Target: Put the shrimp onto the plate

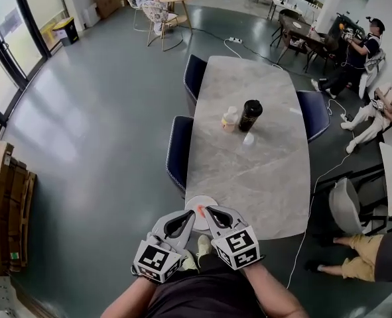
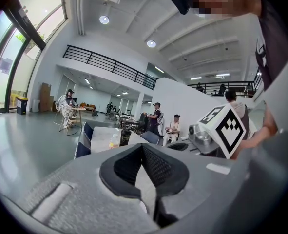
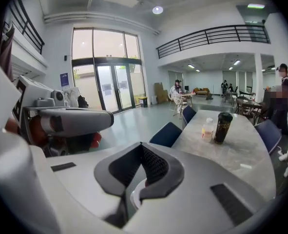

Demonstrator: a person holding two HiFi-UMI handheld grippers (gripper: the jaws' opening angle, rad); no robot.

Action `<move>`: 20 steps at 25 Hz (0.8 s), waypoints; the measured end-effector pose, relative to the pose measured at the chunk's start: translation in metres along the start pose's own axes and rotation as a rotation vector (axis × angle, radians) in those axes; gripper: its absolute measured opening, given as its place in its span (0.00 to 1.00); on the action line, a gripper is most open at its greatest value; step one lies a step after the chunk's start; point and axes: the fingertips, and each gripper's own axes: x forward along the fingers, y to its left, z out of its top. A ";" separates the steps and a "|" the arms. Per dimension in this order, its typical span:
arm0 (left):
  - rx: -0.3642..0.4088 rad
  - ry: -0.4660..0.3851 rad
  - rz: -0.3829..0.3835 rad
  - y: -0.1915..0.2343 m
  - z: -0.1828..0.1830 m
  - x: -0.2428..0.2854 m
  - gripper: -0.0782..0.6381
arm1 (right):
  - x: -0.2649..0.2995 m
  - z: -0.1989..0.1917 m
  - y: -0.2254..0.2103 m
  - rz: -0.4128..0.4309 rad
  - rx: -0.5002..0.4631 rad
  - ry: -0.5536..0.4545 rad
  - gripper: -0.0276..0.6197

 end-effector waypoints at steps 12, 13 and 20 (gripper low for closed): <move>0.026 -0.117 -0.053 -0.031 0.083 -0.018 0.12 | -0.068 0.111 0.024 -0.011 -0.059 -0.256 0.05; 0.030 -0.128 -0.050 -0.031 0.089 -0.019 0.12 | -0.071 0.117 0.024 -0.017 -0.069 -0.268 0.05; 0.047 -0.152 -0.036 -0.034 0.103 -0.022 0.12 | -0.084 0.136 0.025 -0.013 -0.087 -0.313 0.04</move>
